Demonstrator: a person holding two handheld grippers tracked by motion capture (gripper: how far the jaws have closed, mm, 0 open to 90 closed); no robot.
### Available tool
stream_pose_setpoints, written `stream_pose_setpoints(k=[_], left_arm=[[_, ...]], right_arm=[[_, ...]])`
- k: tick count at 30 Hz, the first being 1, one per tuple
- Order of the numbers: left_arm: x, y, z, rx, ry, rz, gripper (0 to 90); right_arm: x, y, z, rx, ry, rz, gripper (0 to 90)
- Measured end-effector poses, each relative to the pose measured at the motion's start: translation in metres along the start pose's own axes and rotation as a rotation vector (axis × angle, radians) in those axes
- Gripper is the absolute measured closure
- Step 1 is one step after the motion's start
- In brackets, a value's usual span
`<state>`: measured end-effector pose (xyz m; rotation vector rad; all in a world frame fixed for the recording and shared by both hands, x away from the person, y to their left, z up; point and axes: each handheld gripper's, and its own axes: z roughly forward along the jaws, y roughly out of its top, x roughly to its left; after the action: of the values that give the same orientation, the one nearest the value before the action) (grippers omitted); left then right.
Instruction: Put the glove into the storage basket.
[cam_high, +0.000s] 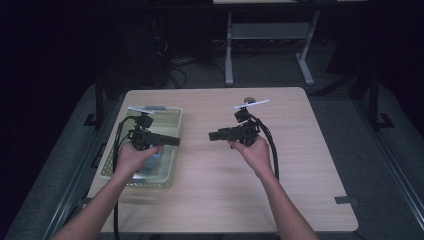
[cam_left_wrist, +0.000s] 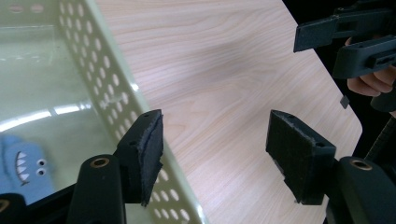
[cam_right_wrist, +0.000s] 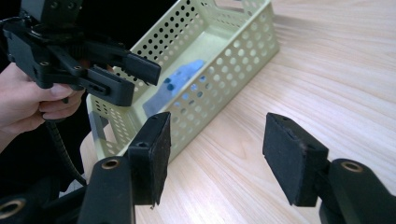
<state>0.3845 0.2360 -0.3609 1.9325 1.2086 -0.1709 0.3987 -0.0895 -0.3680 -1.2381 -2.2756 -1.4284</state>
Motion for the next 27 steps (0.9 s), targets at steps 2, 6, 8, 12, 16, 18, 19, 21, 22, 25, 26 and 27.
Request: stream_pose_setpoints(k=[2, 6, 8, 12, 16, 18, 19, 21, 22, 25, 26, 27], left_arm=[[-0.001, 0.0, 0.001, 0.0, 0.0, 0.005, 35.7], [-0.005, 0.001, 0.004, -0.007, -0.009, 0.012, 35.1], [-0.007, 0.001, 0.005, -0.01, -0.017, 0.011, 34.5], [-0.013, 0.0, 0.007, -0.015, -0.027, 0.029, 34.4], [-0.016, -0.001, 0.009, -0.018, -0.034, 0.029, 34.3], [-0.018, -0.001, 0.011, -0.011, -0.041, 0.036, 34.1], [-0.019, -0.001, 0.012, -0.013, -0.046, 0.036, 34.0], [-0.023, 0.0, 0.015, -0.016, -0.059, 0.036, 34.0], [-0.024, 0.0, 0.016, -0.016, -0.059, 0.039, 34.0], [-0.028, 0.0, 0.02, -0.011, -0.072, 0.048, 34.0], [-0.031, 0.0, 0.023, -0.007, -0.073, 0.052, 33.7], [-0.032, 0.0, 0.025, -0.004, -0.075, 0.051, 33.4]], right_arm=[[-0.002, -0.001, -0.002, 0.004, -0.001, 0.0, 40.5], [-0.007, -0.005, -0.014, -0.007, -0.013, 0.01, 39.4], [-0.009, -0.006, -0.016, -0.007, -0.014, 0.016, 39.2], [-0.016, -0.011, -0.023, -0.007, -0.012, 0.03, 39.7], [-0.019, -0.014, -0.028, -0.002, -0.018, 0.035, 39.6], [-0.021, -0.017, -0.032, -0.006, -0.019, 0.034, 39.4], [-0.022, -0.017, -0.033, -0.007, -0.021, 0.041, 39.2], [-0.025, -0.019, -0.037, -0.008, -0.024, 0.042, 39.2], [-0.026, -0.02, -0.039, -0.008, -0.024, 0.047, 39.1], [-0.028, -0.023, -0.045, -0.011, -0.028, 0.056, 38.8], [-0.029, -0.024, -0.046, -0.018, -0.028, 0.05, 38.7], [-0.03, -0.025, -0.05, -0.018, -0.032, 0.054, 38.7]])
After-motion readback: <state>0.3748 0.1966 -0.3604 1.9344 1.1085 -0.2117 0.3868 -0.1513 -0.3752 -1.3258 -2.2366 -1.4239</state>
